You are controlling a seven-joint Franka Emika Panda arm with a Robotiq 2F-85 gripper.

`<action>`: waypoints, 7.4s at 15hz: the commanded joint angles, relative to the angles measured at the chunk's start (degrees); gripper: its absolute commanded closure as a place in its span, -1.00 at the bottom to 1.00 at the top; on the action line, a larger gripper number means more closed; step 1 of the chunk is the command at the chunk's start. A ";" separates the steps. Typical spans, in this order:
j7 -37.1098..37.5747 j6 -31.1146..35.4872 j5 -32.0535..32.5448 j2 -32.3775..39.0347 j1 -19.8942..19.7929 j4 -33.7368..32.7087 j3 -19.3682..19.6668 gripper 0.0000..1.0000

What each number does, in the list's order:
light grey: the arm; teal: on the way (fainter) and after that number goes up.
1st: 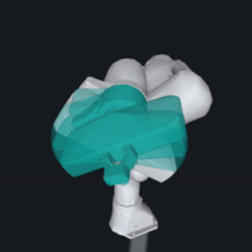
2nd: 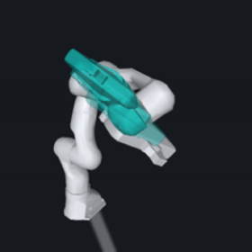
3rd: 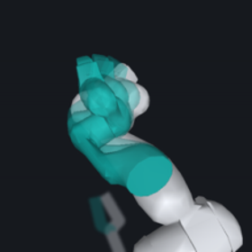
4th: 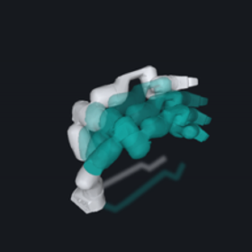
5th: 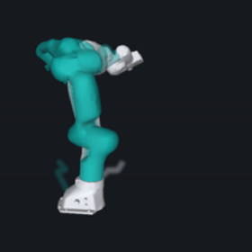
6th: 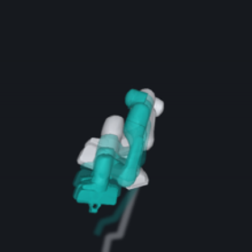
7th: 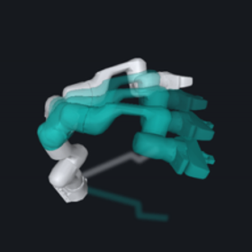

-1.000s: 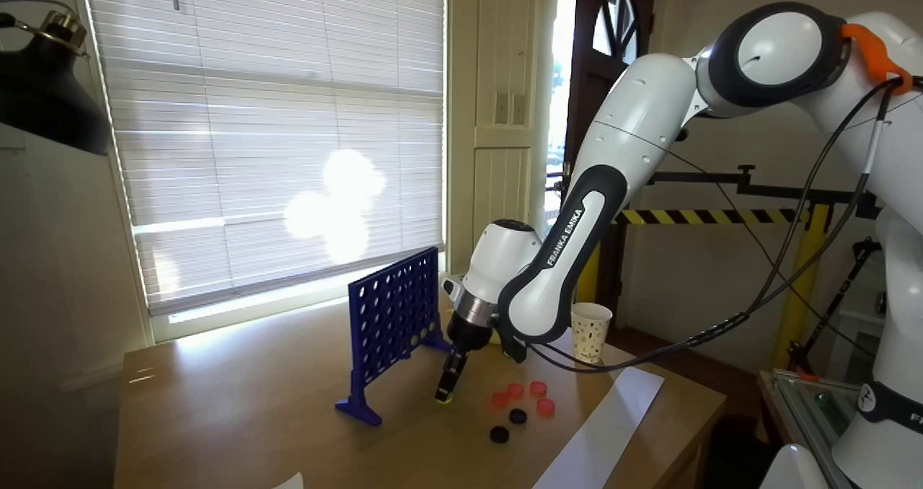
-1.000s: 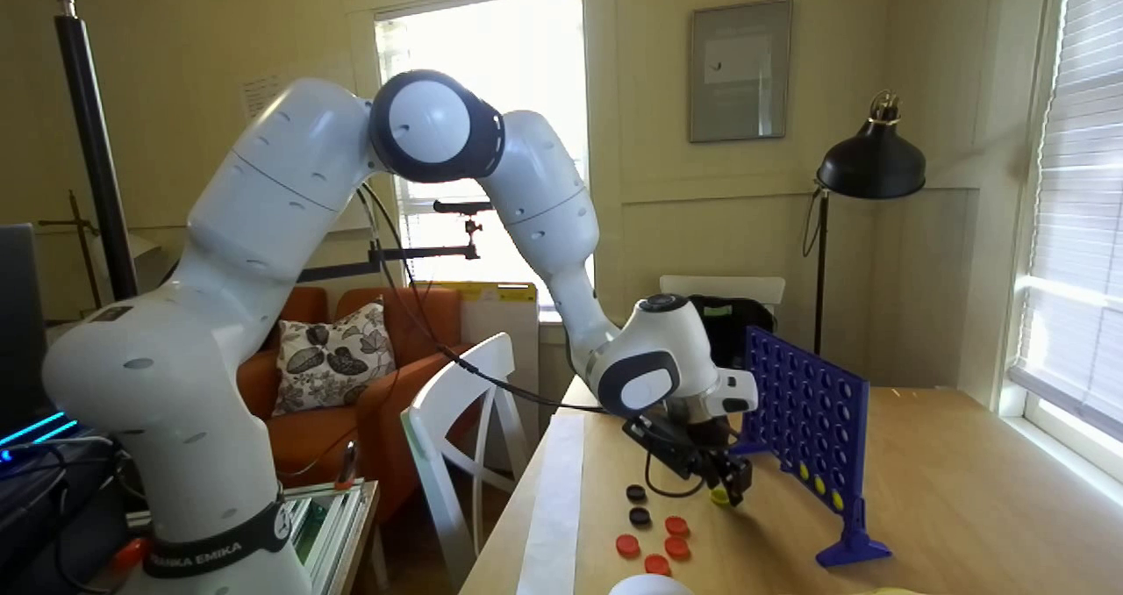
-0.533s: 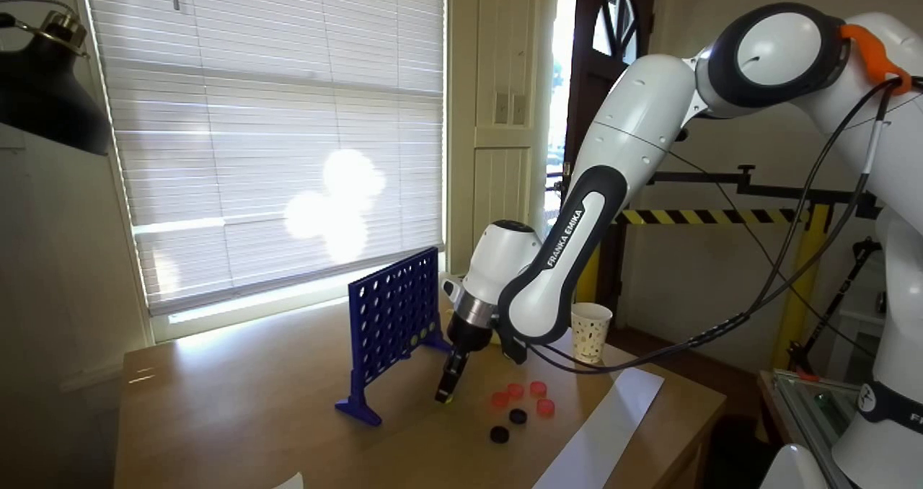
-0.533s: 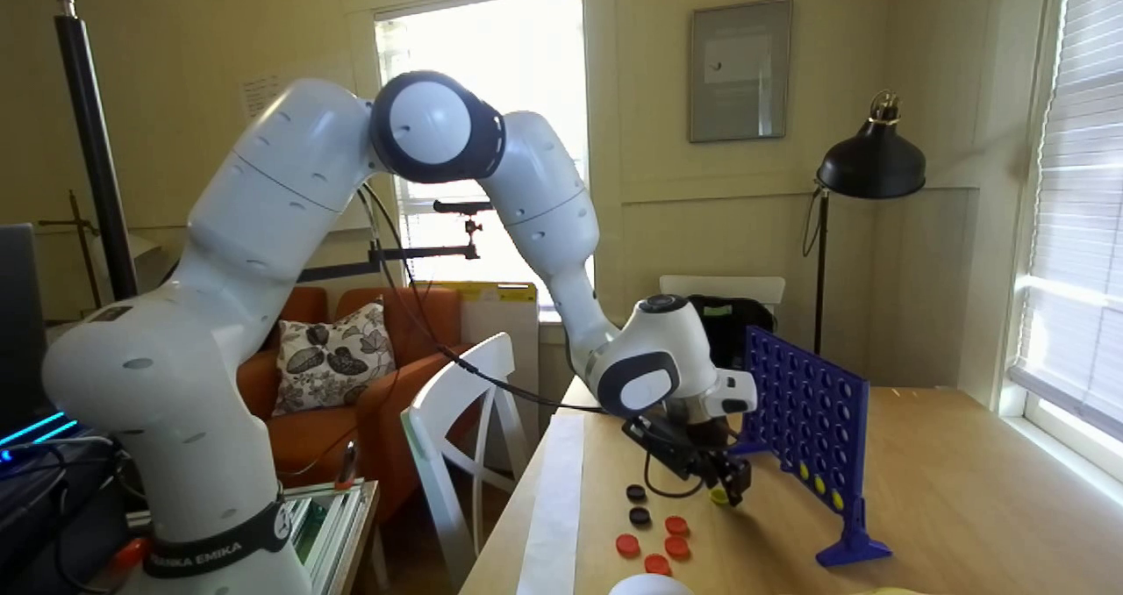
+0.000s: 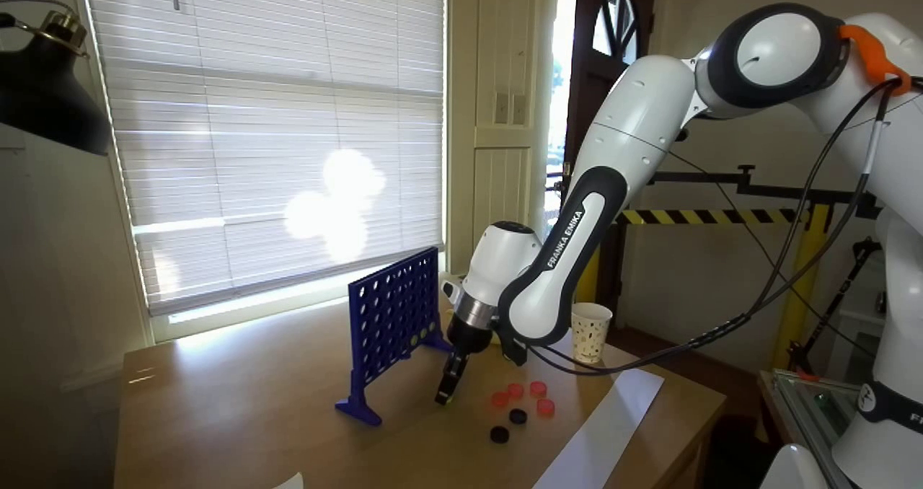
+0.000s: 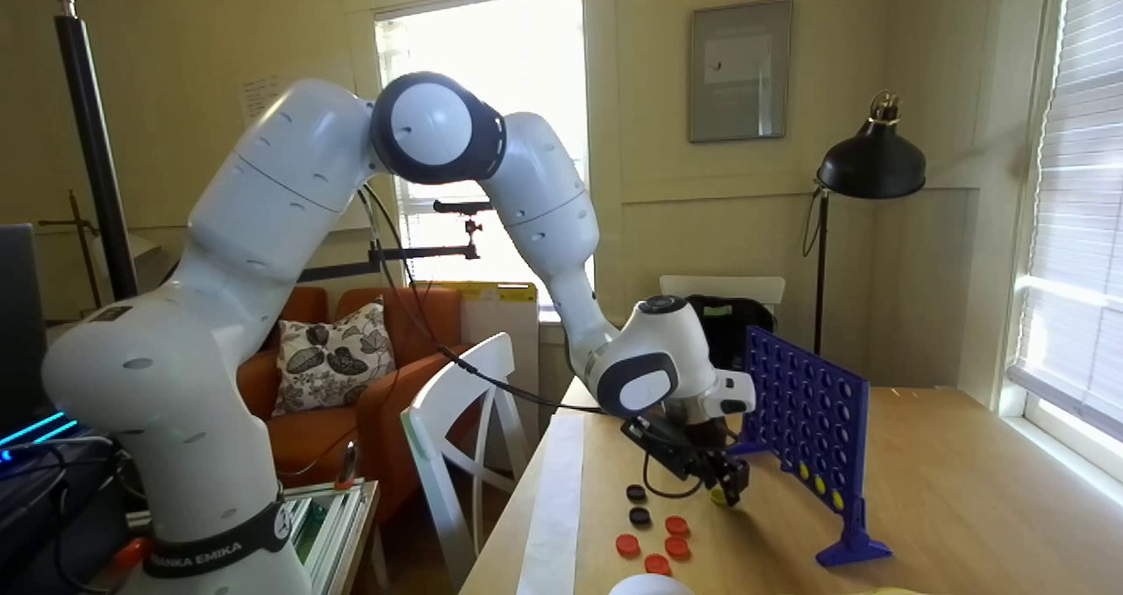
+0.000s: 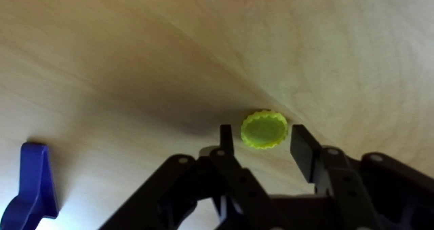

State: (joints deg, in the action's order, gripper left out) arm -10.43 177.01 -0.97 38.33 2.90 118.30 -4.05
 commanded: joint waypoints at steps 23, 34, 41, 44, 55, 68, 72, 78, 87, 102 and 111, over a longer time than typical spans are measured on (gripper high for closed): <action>1.39 2.06 1.65 0.91 -1.58 -0.04 -1.44 0.14; 1.24 2.54 1.66 0.54 -1.94 0.29 -1.72 0.79; 2.05 8.03 1.63 -1.85 -1.31 3.27 -2.05 0.79; 2.67 11.77 1.59 -3.74 -0.49 5.80 -1.69 0.79; 3.46 22.81 -0.36 -12.85 5.27 14.93 4.34 0.79; 0.43 28.05 -4.72 -19.58 12.30 18.53 11.25 0.79; -0.08 29.39 -5.37 -20.42 13.58 18.01 13.22 0.79; 0.01 31.17 -4.65 -20.90 13.82 17.50 13.75 0.79; 1.72 36.02 -2.40 -20.17 8.67 15.95 8.84 0.79; 4.28 39.48 0.30 -17.02 2.57 11.99 3.87 0.79; 5.61 44.45 1.87 -13.91 1.01 10.52 3.57 0.79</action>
State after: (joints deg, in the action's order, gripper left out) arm -6.90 219.43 -1.41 22.28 5.48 130.84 0.38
